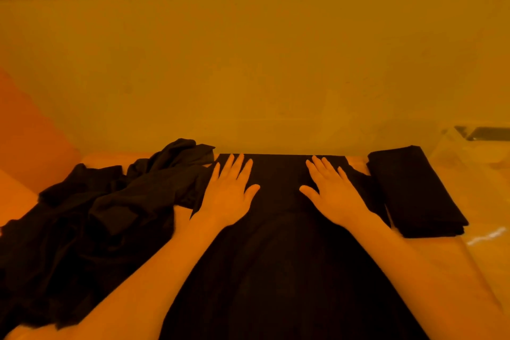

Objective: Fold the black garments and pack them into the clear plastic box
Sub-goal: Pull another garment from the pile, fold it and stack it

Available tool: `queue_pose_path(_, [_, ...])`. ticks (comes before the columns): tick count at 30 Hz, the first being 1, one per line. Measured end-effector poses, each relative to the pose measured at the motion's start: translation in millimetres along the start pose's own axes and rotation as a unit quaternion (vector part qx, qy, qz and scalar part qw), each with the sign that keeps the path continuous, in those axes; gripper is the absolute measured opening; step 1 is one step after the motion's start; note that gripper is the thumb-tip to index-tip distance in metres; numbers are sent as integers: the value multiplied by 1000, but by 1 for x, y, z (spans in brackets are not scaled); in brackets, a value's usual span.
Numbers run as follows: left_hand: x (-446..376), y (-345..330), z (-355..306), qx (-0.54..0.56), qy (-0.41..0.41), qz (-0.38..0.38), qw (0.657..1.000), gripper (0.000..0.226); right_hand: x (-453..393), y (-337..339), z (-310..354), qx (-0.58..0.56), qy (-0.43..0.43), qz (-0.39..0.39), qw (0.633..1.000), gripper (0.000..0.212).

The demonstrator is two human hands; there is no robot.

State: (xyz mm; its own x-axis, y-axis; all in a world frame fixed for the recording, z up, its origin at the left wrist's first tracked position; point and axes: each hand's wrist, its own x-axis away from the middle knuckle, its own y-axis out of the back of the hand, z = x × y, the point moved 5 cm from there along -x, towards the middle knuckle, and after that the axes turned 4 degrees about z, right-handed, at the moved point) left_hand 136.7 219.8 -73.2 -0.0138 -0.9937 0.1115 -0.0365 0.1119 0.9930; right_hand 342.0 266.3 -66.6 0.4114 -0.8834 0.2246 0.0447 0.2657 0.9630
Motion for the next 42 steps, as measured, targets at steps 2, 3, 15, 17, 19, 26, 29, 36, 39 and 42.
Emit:
queue_pose_path(2, [14, -8, -2, 22, -4, 21, 1000, 61, 12, -10, 3, 3, 11, 16, 1000, 64])
queue_pose_path(3, [18, -12, 0, 38, 4, 41, 998, 60, 15, -14, 2, 4, 14, 25, 1000, 64])
queue_pose_path(15, [236, -18, -15, 132, -45, -38, 990, 71, 198, -40, 10, -62, 139, 4, 988, 80])
queue_pose_path(17, [277, -48, -9, 128, -51, -48, 989, 65, 235, -69, 1, -6, 119, -6, 993, 78])
queue_pose_path(19, [308, -60, 1, 149, -14, -121, 981, 57, 265, -79, -5, 7, 104, -76, 992, 62])
queue_pose_path(26, [357, -74, 5, 574, 369, -174, 709, 37, 359, -84, -45, -407, -258, -237, 844, 15])
queue_pose_path(29, [340, -84, -15, 613, 310, -94, 721, 44, 349, -115, -35, -512, -294, -92, 802, 49])
queue_pose_path(36, [361, -83, 2, 647, 328, -154, 671, 18, 361, -111, -53, -642, -249, -91, 719, 9])
queue_pose_path(39, [375, -86, 7, 644, 333, -167, 668, 15, 370, -113, -64, -654, -268, -112, 698, 15])
queue_pose_path(42, [378, -82, 8, 646, 319, -195, 666, 16, 372, -104, -59, -647, -224, -161, 711, 23])
